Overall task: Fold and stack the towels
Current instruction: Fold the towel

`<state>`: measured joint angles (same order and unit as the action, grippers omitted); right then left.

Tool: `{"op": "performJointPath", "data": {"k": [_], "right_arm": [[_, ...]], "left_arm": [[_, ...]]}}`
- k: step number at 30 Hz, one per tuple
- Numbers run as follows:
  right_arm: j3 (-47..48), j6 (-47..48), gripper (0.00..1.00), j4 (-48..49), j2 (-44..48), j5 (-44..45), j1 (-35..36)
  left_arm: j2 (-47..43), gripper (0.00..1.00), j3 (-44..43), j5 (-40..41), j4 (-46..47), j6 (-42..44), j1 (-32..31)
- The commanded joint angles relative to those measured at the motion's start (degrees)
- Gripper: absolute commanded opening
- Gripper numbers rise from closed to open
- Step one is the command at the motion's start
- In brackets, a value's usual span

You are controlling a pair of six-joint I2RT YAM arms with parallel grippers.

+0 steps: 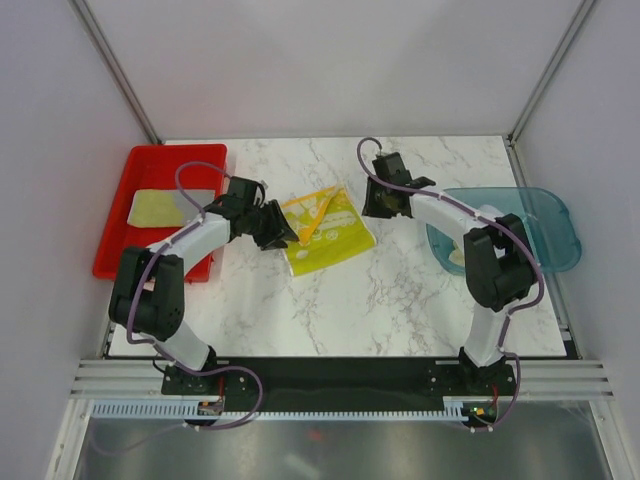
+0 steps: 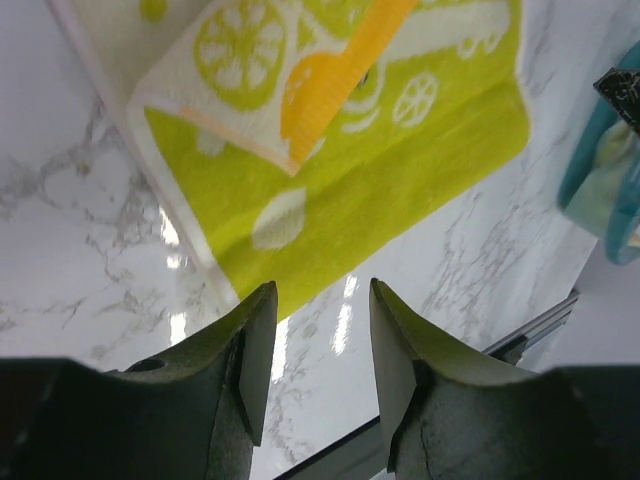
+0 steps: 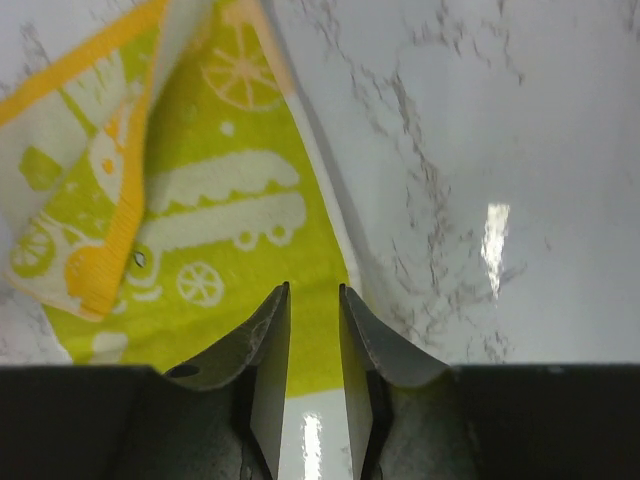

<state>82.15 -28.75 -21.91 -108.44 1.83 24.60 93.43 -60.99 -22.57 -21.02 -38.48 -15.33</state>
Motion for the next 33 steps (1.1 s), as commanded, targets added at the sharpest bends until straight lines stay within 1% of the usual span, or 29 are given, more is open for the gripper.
{"op": "performJointPath", "data": {"k": [1,3,4,5,7,9,11,14,18,20,22,23,27,29,30,31,33], "right_arm": [[-7.07,-4.55,0.34,-1.29,5.43,-0.68,0.45],[-8.84,-5.26,0.35,-0.94,7.28,-1.73,1.06],[-10.59,-6.48,0.36,-0.42,7.72,-1.74,1.15],[-11.48,-6.93,0.37,0.11,8.42,-1.74,1.85],[-13.76,-8.68,0.42,1.60,8.77,-0.86,2.38],[-15.08,-13.07,0.45,2.31,8.51,0.11,2.91],[-17.54,-17.36,0.46,3.19,8.77,1.15,3.35],[-20.09,-20.19,0.47,4.07,9.82,2.91,3.61],[-21.07,-20.73,0.47,4.60,9.92,7.65,3.70],[-21.42,-20.73,0.44,6.35,9.39,9.06,3.70],[-22.03,-19.59,0.36,8.55,8.95,11.09,3.61],[-21.86,-18.98,0.28,8.64,8.17,11.62,3.61],[-21.42,-13.89,0.15,9.16,6.58,12.50,2.47],[-21.15,-9.67,0.11,9.69,5.97,12.33,0.89],[-20.81,-7.83,0.10,11.17,5.96,12.24,0.45],[-20.11,-4.50,0.10,11.28,5.79,12.06,-0.60],[-17.30,-1.93,0.07,11.10,5.08,11.71,-1.83]], "left_arm": [[-4.12,0.49,5.43,2.79,-0.96,3.23,-3.29],[-6.06,0.49,9.12,3.05,0.96,2.54,-5.40],[-6.41,0.50,11.05,2.97,1.85,2.10,-7.67],[-6.50,0.50,11.85,3.23,2.90,0.87,-8.74],[-5.37,0.51,12.82,3.58,5.79,-0.28,-11.28],[-3.53,0.52,12.48,4.37,6.95,-0.98,-12.96],[-2.64,0.52,11.16,4.29,7.13,-0.90,-13.58],[-3.07,0.53,10.46,3.15,7.04,-0.63,-14.37],[-5.88,0.53,9.84,3.75,5.38,0.94,-14.37],[-6.50,0.56,7.21,5.86,1.36,4.00,-14.37],[-6.24,0.58,4.76,9.37,-1.30,6.82,-14.20],[-5.80,0.58,4.31,10.17,-3.05,7.27,-14.02],[-6.15,0.58,3.69,8.51,-2.54,8.50,-12.27],[-6.07,0.58,1.58,8.77,-2.63,10.35,-12.18],[-5.54,0.59,0.71,9.20,-2.80,10.96,-11.92],[-5.01,0.59,-1.39,9.21,-2.80,11.40,-11.65],[-2.57,0.59,-3.86,10.61,-3.94,12.11,-10.95]]}}
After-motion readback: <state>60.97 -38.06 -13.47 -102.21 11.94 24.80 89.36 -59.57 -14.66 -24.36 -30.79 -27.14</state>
